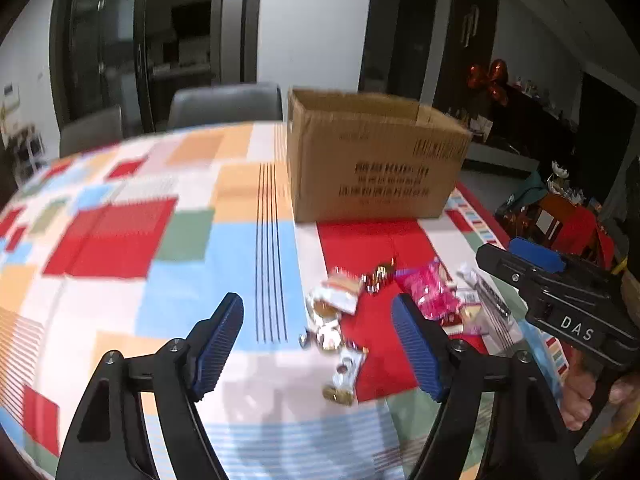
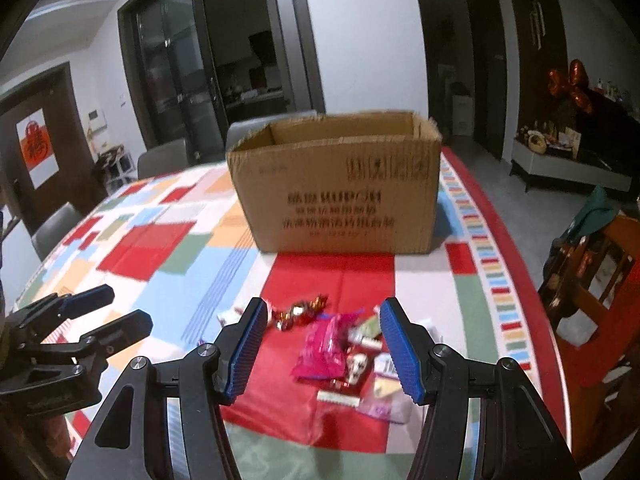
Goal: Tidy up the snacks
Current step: 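Move both tools back from the box to the snack pile, then grasp the purple-wrapped candy with the left tool while the right tool grasps the pink packet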
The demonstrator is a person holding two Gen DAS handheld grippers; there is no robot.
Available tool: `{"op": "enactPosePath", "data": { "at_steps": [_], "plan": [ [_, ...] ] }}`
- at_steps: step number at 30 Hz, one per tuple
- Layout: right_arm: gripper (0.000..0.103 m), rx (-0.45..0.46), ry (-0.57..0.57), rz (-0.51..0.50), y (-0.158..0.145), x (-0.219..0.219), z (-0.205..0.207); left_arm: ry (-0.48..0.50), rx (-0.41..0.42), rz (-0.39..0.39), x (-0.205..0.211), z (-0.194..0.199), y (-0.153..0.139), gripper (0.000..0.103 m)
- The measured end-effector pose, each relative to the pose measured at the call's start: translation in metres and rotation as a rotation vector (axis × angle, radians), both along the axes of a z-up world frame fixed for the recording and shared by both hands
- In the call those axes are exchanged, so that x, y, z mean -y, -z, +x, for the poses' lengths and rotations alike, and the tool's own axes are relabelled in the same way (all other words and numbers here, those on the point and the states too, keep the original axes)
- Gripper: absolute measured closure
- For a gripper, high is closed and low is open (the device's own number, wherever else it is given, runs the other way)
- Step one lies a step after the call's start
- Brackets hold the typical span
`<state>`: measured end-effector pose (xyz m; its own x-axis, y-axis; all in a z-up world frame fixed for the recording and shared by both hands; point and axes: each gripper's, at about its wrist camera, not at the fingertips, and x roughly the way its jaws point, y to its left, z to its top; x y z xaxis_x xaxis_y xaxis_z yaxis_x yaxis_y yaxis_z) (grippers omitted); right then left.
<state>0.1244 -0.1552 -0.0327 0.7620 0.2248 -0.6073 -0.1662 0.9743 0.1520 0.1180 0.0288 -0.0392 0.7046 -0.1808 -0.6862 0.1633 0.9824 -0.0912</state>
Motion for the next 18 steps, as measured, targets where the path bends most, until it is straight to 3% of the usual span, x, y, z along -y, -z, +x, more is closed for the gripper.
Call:
{"op": "enactPosePath", "data": {
  "at_steps": [7, 18],
  "plan": [
    [0.043, -0.071, -0.025, 0.002, 0.023, -0.007, 0.009, -0.005, -0.118, -0.048, 0.0, 0.012, 0.029, 0.036],
    [0.043, -0.196, -0.034, 0.05, 0.056, -0.008, 0.034, -0.014, -0.231, -0.128, 0.006, 0.034, 0.058, 0.048]
  ]
}}
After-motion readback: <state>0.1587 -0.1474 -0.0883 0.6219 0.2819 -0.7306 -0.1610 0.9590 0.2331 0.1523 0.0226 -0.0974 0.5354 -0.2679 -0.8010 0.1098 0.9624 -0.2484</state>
